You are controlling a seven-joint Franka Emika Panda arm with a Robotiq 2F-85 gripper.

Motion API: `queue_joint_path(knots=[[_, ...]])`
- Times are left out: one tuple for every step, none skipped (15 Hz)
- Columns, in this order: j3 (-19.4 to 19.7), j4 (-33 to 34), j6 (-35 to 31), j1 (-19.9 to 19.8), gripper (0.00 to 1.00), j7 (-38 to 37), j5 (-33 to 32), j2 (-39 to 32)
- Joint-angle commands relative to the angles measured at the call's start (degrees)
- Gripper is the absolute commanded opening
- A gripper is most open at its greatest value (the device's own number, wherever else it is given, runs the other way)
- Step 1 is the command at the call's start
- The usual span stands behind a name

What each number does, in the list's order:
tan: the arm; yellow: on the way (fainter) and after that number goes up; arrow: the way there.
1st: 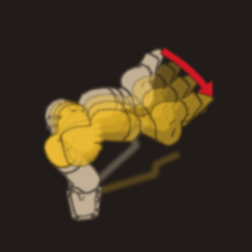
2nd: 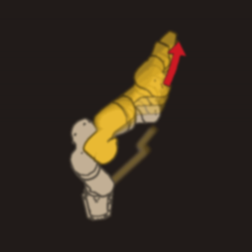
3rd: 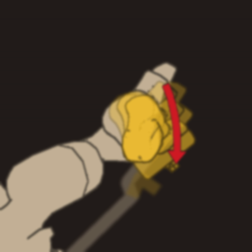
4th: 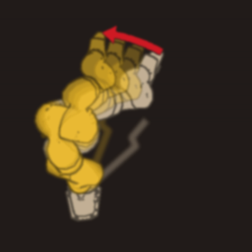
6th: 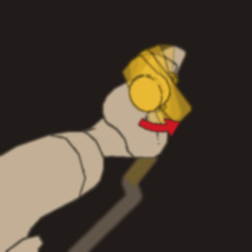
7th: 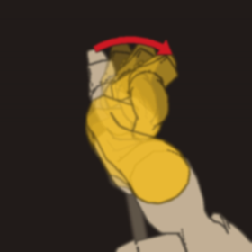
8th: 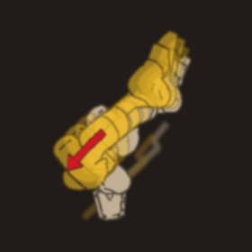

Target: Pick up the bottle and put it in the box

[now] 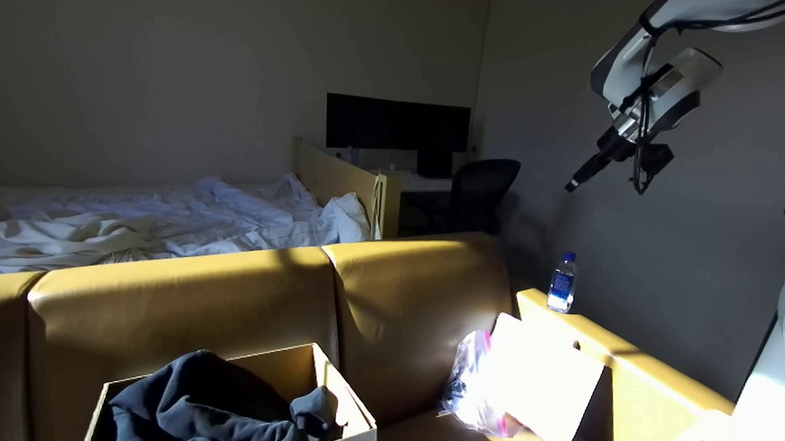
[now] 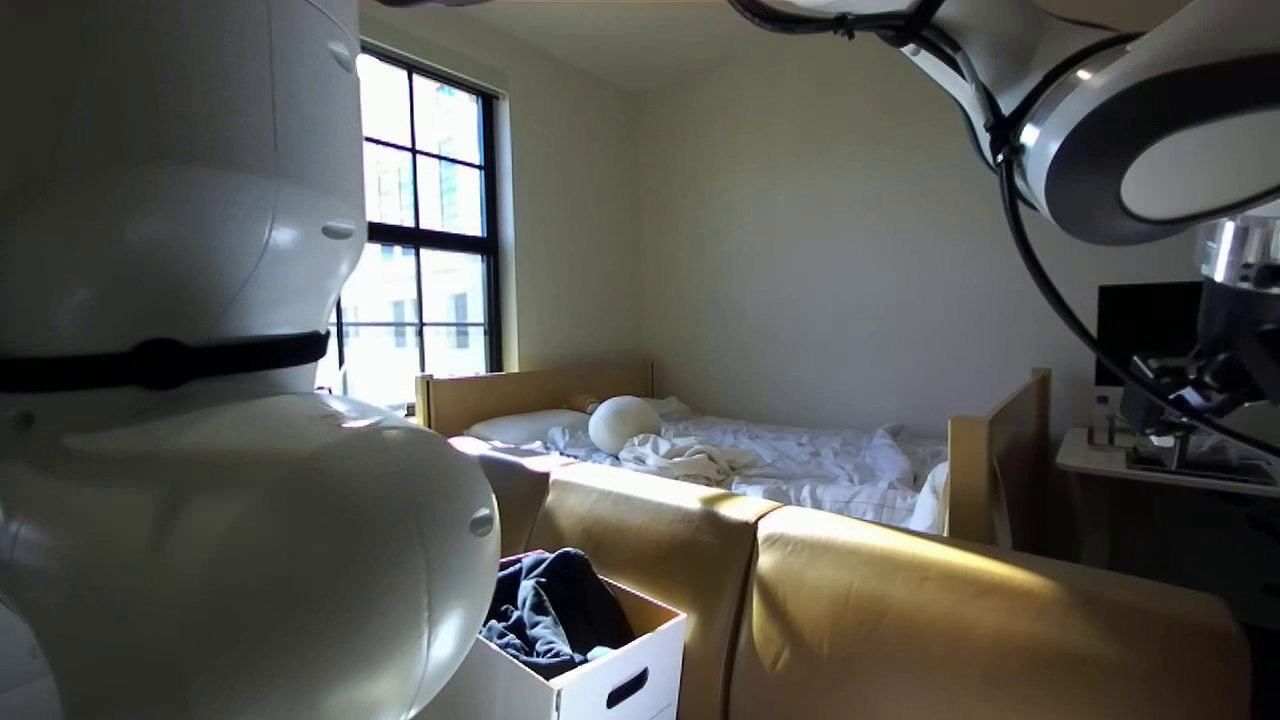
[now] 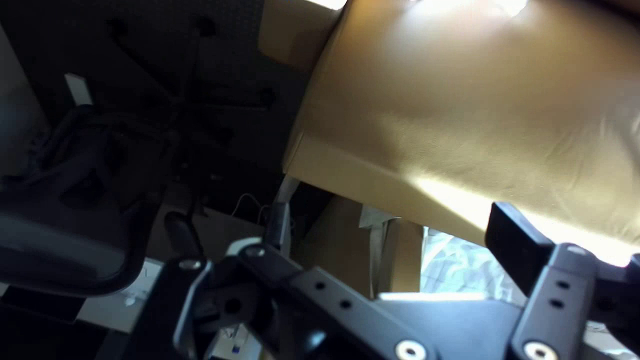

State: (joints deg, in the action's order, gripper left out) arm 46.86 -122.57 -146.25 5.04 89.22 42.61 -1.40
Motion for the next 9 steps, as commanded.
queue_joint_path(knots=[[-1.23, 6.59, -3.26, -1.63, 1.00, 6.73, 15.69, -13.37], [-1.91, 7.97, -3.98, -2.83, 1.00, 4.48, 16.42, -16.13], [-2.83, 10.08, -5.02, -4.57, 1.00, 3.90, 18.95, -19.49], [-3.39, 12.44, -5.69, -6.49, 1.00, 1.37, 19.05, -23.22], [-3.93, 15.11, -5.97, -8.36, 1.00, -0.50, 18.89, -26.94], [-9.87, 17.05, -6.06, -15.34, 1.00, -6.82, 10.79, -28.46], [-10.49, 19.76, -4.33, -17.48, 1.00, -11.44, 5.85, -31.64], [-4.44, 22.84, 0.22, -13.63, 1.00, -13.40, 5.46, -36.70], [-4.61, 24.60, 3.00, -14.88, 1.00, -17.84, 1.78, -38.48]])
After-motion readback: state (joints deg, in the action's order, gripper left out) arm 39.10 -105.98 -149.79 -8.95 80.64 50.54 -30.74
